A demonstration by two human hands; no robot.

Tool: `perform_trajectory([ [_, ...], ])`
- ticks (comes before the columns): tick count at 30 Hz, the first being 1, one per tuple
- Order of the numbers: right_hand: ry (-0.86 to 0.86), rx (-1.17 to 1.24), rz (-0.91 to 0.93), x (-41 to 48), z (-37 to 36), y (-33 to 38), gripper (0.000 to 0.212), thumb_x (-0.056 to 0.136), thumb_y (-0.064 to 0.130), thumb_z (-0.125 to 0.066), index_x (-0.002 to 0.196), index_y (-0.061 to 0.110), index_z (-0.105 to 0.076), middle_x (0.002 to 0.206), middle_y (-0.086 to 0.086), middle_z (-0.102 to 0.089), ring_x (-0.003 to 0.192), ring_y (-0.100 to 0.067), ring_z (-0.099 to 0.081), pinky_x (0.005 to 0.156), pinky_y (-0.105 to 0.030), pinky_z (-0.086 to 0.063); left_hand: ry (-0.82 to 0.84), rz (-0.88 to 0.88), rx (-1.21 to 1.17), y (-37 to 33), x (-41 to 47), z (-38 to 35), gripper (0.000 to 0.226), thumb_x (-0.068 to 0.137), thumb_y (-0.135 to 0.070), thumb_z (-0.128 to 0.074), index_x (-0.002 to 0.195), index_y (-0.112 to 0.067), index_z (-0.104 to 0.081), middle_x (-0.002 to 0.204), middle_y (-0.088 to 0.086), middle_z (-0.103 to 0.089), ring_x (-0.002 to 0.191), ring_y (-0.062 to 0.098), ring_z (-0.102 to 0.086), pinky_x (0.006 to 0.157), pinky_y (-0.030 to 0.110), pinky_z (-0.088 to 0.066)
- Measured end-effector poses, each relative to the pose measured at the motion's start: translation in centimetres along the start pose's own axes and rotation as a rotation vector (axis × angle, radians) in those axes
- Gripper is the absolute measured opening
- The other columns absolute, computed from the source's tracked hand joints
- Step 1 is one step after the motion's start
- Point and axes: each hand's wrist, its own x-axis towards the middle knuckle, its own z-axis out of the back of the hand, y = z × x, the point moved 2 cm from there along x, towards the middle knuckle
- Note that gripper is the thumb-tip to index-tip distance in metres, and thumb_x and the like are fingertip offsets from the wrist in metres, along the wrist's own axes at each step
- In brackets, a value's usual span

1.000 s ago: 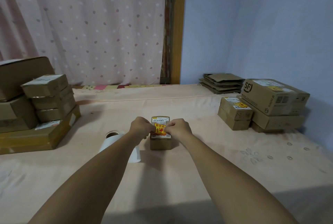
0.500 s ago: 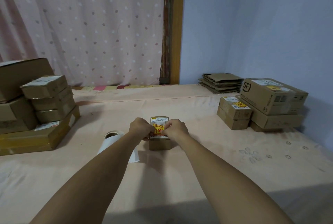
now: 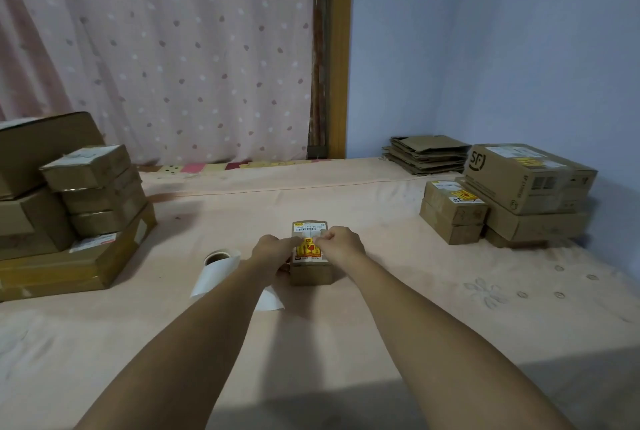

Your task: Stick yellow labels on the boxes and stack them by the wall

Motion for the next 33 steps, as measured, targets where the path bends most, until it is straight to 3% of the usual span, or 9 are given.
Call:
perform_trajectory([
  [3,-0.027,-0.045,-0.006,0.1,-0.6,-0.2,0.022,0.097,0.035,-0.065,0.108,0.016,-0.064,0.12,-0.005,-0.069,0.11,-0.027,-0.064,0.08,-0.028,-0.045,-0.029,-0.026,0.083,0.3,0.3,-0.5,0.03,0.09,-0.031,-0.074,0.093,-0.004,-0.062,0.091,0.017,-0.07,0.074,0.032,-0.068,0.056,0.033,-0.055],
  [8,-0.036,0.011,-0.08,0.3,-1.3,-1.1,0.045,0.096,0.038,-0.067,0.127,0.01,-0.051,0.128,-0.008,-0.062,0.115,-0.029,-0.061,0.079,-0.033,-0.046,-0.03,0.003,0.062,0.3,0.4,-0.5,0.026,0.09,-0.025,-0.073,0.1,-0.004,-0.061,0.096,0.018,-0.07,0.084,0.034,-0.069,0.072,0.043,-0.061],
  [13,-0.006,0.036,-0.155,0.5,-1.3,-0.6,0.049,0.098,0.04,-0.056,0.136,0.011,-0.044,0.133,-0.01,-0.058,0.118,-0.032,-0.06,0.091,-0.042,-0.056,0.006,0.039,0.03,0.0,0.5,-0.9,0.028,0.09,-0.02,-0.067,0.108,0.001,-0.06,0.098,0.019,-0.068,0.08,0.034,-0.065,0.063,0.037,-0.055],
  [16,0.011,0.087,-0.204,0.7,-1.7,-0.6,0.061,0.096,0.052,-0.051,0.139,0.009,-0.042,0.137,-0.013,-0.056,0.121,-0.034,-0.058,0.096,-0.046,-0.055,0.009,0.01,0.075,-0.1,0.5,-1.1,0.034,0.093,-0.029,-0.063,0.111,0.0,-0.059,0.095,0.016,-0.066,0.082,0.032,-0.065,0.064,0.035,-0.056],
  [19,-0.004,-0.009,-0.175,0.7,-2.5,-0.7,0.069,0.097,0.059,-0.05,0.142,0.008,-0.04,0.143,-0.014,-0.05,0.13,-0.035,-0.053,0.101,-0.041,-0.048,-0.014,-0.037,0.202,0.2,0.5,-1.3,0.05,0.096,-0.045,-0.054,0.121,-0.002,-0.054,0.113,0.017,-0.065,0.099,0.034,-0.065,0.067,0.033,-0.052],
  [22,-0.042,-0.076,-0.135,0.4,-3.0,-0.7,0.064,0.1,0.058,-0.048,0.141,0.01,-0.04,0.143,-0.013,-0.047,0.131,-0.036,-0.05,0.1,-0.044,-0.045,-0.061,-0.144,0.444,0.7,0.6,-2.0,0.048,0.105,-0.044,-0.04,0.129,-0.002,-0.044,0.128,0.021,-0.059,0.116,0.038,-0.058,0.083,0.038,-0.046],
  [24,-0.04,-0.088,-0.098,0.4,-3.2,-0.9,0.058,0.102,0.056,-0.044,0.14,0.011,-0.039,0.143,-0.014,-0.047,0.13,-0.037,-0.05,0.1,-0.045,-0.046,-0.063,-0.208,0.504,0.8,0.6,-2.4,0.041,0.108,-0.038,-0.033,0.126,-0.003,-0.042,0.129,0.024,-0.058,0.117,0.04,-0.057,0.083,0.038,-0.041],
  [30,-0.04,-0.056,-0.035,0.4,-2.9,-1.8,0.045,0.107,0.048,-0.036,0.136,0.015,-0.043,0.137,-0.011,-0.052,0.124,-0.036,-0.055,0.097,-0.043,-0.048,-0.084,-0.242,0.494,0.7,0.1,-2.4,0.03,0.108,-0.026,-0.03,0.122,-0.005,-0.045,0.125,0.023,-0.06,0.114,0.04,-0.056,0.084,0.04,-0.039],
  [33,0.004,0.132,-0.048,0.5,-2.4,-2.7,0.036,0.105,0.05,-0.04,0.122,0.021,-0.051,0.119,-0.004,-0.064,0.106,-0.026,-0.064,0.09,-0.046,-0.057,-0.086,-0.216,0.45,0.8,0.0,-1.9,0.029,0.106,-0.027,-0.034,0.12,-0.006,-0.049,0.12,0.019,-0.061,0.109,0.037,-0.056,0.085,0.04,-0.043],
])
